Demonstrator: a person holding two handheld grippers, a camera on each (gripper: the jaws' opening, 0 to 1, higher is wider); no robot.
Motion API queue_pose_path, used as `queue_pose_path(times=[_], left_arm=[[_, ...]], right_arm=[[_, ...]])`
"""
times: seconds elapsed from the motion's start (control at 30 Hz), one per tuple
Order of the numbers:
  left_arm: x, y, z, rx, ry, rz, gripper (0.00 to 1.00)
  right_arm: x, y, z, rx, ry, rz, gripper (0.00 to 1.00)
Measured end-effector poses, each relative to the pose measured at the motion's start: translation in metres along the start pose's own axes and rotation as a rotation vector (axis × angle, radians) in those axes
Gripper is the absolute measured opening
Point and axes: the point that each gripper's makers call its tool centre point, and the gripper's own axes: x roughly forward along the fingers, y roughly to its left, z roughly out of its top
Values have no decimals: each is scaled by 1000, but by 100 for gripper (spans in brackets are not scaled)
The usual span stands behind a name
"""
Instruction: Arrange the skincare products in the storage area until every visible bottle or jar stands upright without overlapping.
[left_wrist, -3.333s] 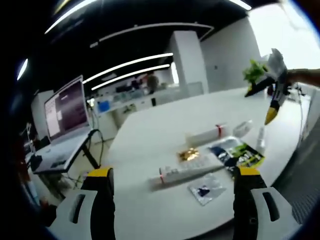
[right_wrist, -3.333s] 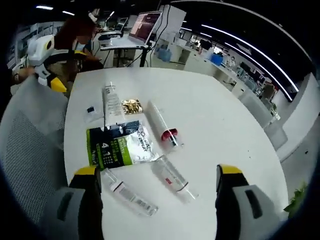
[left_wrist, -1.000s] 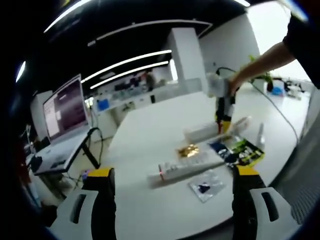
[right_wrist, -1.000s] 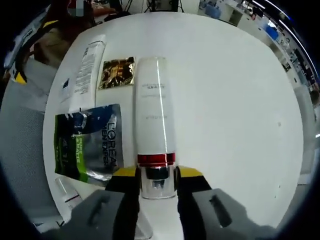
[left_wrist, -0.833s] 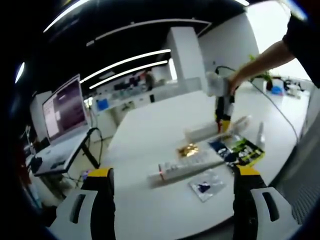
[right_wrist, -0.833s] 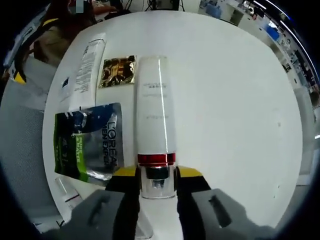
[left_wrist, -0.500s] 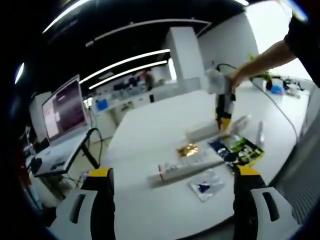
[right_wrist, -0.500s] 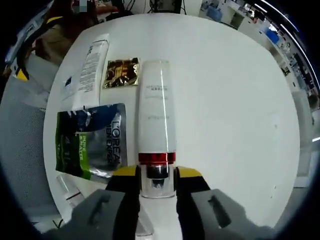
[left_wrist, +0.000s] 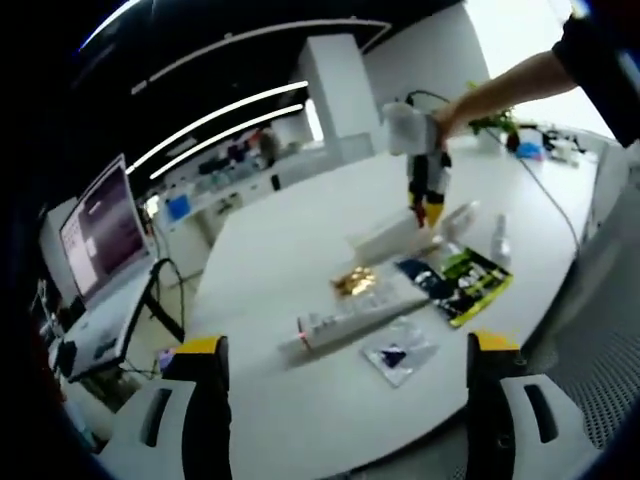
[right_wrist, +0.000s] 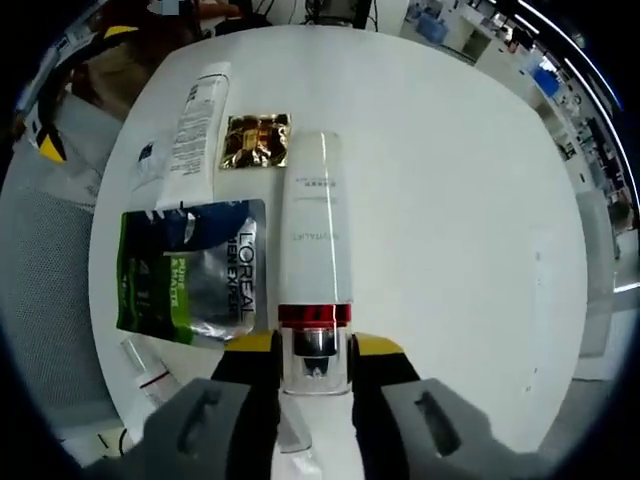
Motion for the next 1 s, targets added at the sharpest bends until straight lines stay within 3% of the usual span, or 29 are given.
queue_pose_path(times=[0.17, 0.23, 0.43, 0.6, 0.77, 0.9, 1.0], left_arm=[[6, -5, 14, 52, 9, -49, 90], [12, -7, 15, 116, 41, -73, 89], [33, -13, 31, 218, 34, -142, 88], [50, -14, 39, 209, 23, -184, 82], [70, -14, 34, 180, 43, -218, 80], [82, -19, 41, 214, 29, -241, 78], [93, -21, 46, 230, 7, -244, 69]], right_arm=[[-7, 1, -2, -39, 19, -18, 26], [-10, 3, -3, -40, 29, -12, 26], [-18, 5, -5, -83, 48, -23, 26], [-21, 7, -4, -84, 50, -17, 26], [-25, 6, -2, -91, 64, -19, 26], [-30, 7, 0, -109, 73, -28, 26], [-32, 7, -1, -128, 83, -33, 26]])
